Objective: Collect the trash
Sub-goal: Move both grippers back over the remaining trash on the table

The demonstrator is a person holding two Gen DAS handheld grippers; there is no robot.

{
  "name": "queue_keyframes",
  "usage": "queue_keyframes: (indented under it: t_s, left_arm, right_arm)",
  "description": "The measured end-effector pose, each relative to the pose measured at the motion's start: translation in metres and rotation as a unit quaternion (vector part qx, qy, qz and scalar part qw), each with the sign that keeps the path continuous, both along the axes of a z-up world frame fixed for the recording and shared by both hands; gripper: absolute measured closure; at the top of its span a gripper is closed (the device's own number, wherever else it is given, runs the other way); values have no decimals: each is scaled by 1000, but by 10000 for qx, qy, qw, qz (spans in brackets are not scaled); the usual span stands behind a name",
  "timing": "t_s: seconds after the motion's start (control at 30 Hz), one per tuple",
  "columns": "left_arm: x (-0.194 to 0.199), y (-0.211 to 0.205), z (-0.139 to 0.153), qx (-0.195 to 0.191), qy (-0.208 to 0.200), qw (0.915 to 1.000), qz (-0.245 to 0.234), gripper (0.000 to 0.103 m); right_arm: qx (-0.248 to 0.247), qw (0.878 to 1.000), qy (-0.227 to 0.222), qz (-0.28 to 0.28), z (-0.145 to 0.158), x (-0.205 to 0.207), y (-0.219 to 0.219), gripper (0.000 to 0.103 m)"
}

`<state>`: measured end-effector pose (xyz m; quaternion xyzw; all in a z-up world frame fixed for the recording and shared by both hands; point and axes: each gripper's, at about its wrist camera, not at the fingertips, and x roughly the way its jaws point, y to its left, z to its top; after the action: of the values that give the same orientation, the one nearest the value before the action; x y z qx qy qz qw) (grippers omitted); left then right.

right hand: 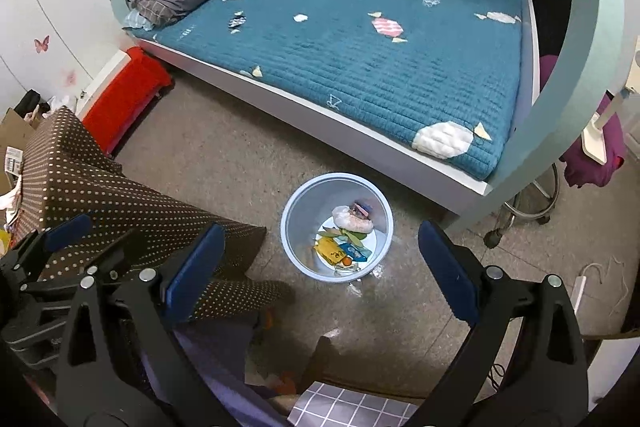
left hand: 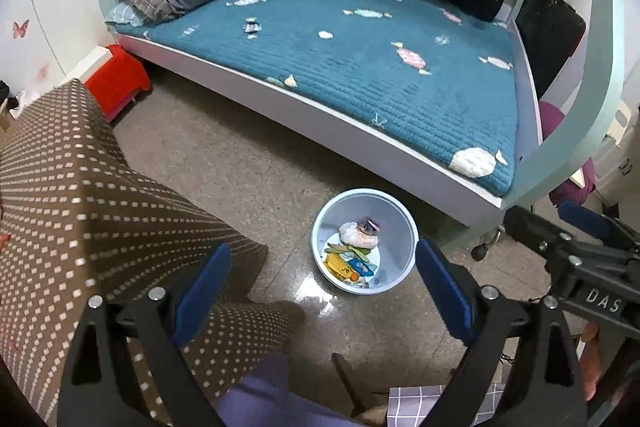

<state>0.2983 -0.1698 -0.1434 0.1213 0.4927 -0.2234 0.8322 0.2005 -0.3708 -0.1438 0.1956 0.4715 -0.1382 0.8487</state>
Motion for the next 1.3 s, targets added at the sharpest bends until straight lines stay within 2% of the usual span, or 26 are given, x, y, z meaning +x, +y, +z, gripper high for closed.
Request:
queue_keyframes:
  t_s: [0.3,0.7,1.0,1.3]
  left_arm:
    - [-16,36,41,-285,-340,9989,178,12]
    - [-22,107,67,-339,-618,9945,780,12]
    - [-22,179,74,-374,-668,9867,1432,12]
    - [-26,251,79,-390,-733,9744,2088,12]
  right_arm:
    - [33,9988,-406,260,30,-3,27,8]
    - [5,9927,-662,1004,55,18,91,8]
    - [-137,9824,-755,1701,71,40,157,8]
    - [-278,9670,-847,2388,80,58,229,8]
